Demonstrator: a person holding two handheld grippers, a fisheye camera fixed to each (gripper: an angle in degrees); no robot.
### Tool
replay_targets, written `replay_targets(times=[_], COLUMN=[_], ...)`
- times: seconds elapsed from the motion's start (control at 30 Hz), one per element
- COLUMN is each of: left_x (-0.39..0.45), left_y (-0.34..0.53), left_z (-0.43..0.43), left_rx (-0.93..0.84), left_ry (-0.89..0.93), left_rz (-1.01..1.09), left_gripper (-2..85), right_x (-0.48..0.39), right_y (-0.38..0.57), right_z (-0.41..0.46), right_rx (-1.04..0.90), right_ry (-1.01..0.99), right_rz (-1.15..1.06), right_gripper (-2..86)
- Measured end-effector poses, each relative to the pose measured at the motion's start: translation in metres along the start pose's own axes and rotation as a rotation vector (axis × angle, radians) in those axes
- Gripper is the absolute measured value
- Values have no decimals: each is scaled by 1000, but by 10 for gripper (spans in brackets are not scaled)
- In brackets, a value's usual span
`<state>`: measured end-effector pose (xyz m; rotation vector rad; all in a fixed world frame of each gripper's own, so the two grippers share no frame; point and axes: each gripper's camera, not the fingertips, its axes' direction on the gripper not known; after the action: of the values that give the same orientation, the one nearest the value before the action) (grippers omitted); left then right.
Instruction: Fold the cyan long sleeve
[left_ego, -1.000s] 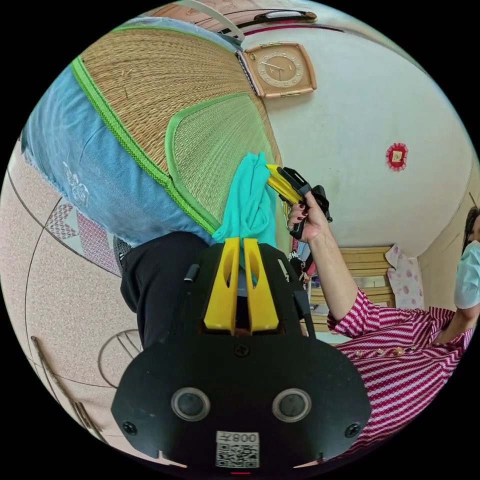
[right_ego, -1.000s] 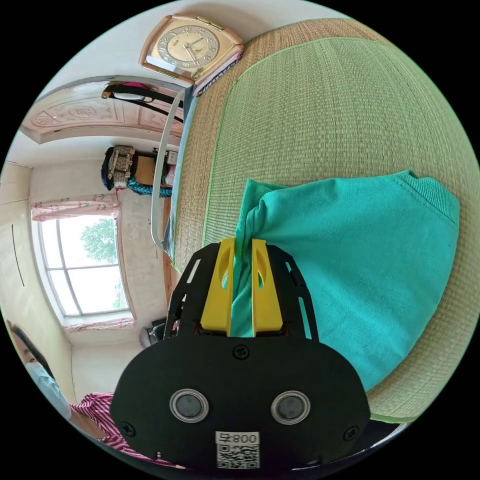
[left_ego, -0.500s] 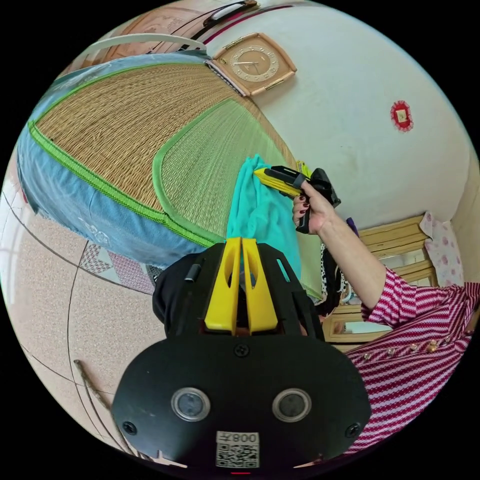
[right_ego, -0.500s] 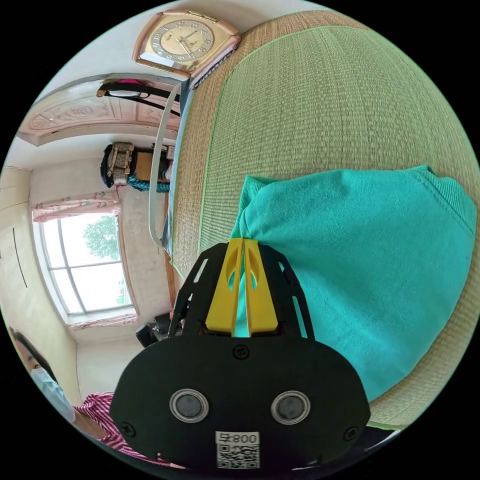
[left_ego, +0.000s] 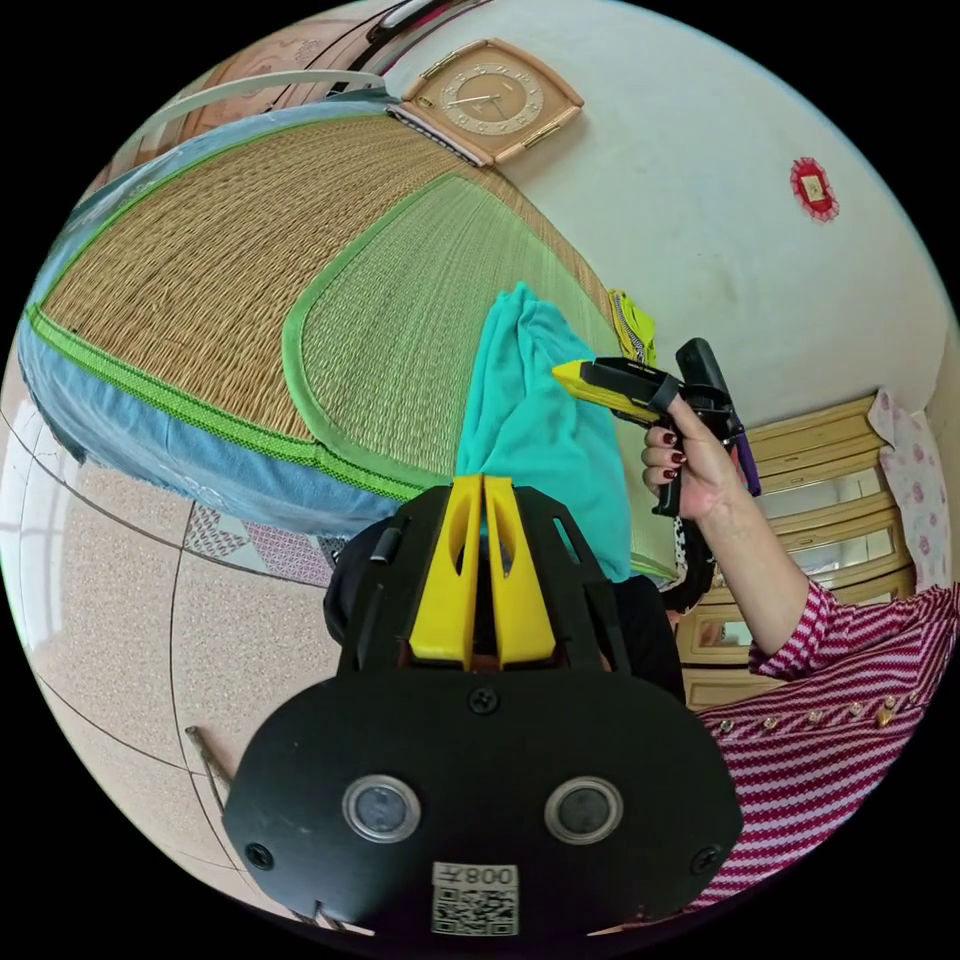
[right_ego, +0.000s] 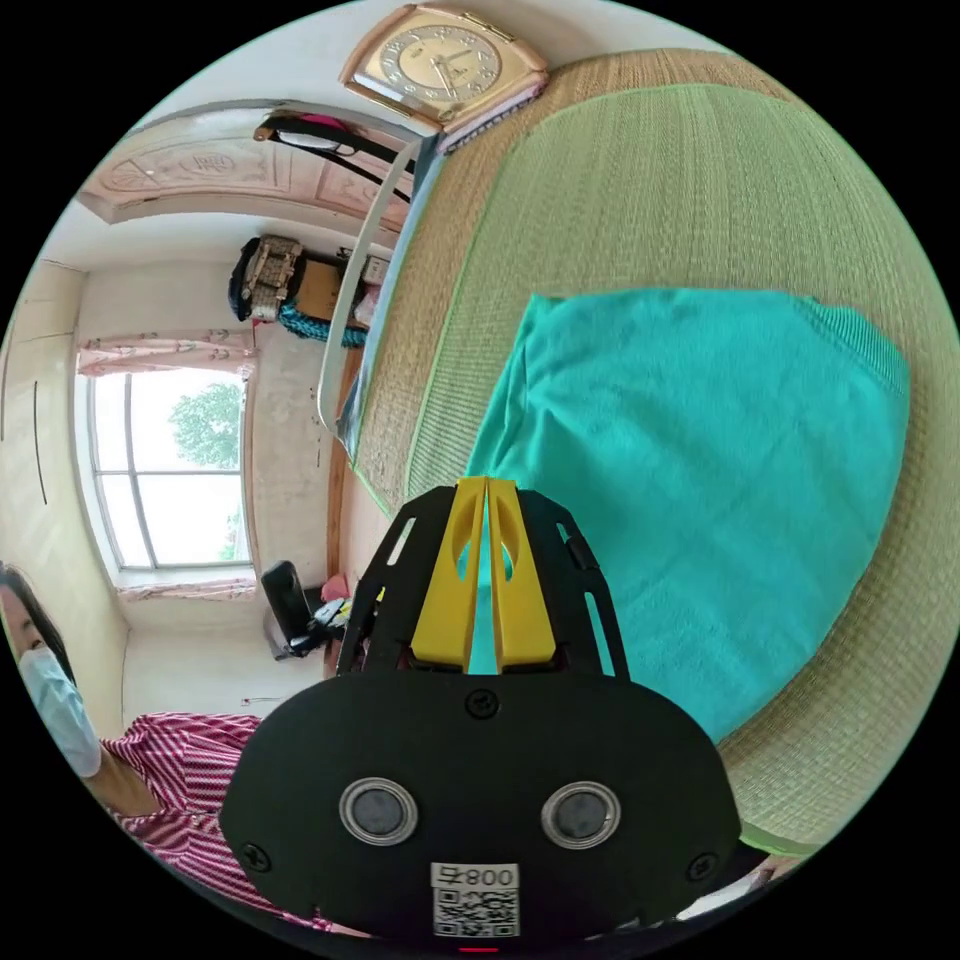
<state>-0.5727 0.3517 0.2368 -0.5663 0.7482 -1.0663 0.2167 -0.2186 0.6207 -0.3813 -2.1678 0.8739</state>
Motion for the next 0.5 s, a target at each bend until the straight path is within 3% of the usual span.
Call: replay_targets(times=[0.17,0.4,0.5], left_x=[1,5,7], left_y=[4,6,6], left_z=[9,21,26], left_rx=[-8,-22,-29], left_ry=[-11,-33,-48], left_rz=[-10,3,11], left_gripper=[2,3,3], right_x=[14,25,43], right_y=[-1,-56,-84], right_z=[2,-62,-69], right_rx=[-11,128,83], right_ry=[-84,-30,-25], right_rz=[22,41,104], right_gripper=[1,1,1])
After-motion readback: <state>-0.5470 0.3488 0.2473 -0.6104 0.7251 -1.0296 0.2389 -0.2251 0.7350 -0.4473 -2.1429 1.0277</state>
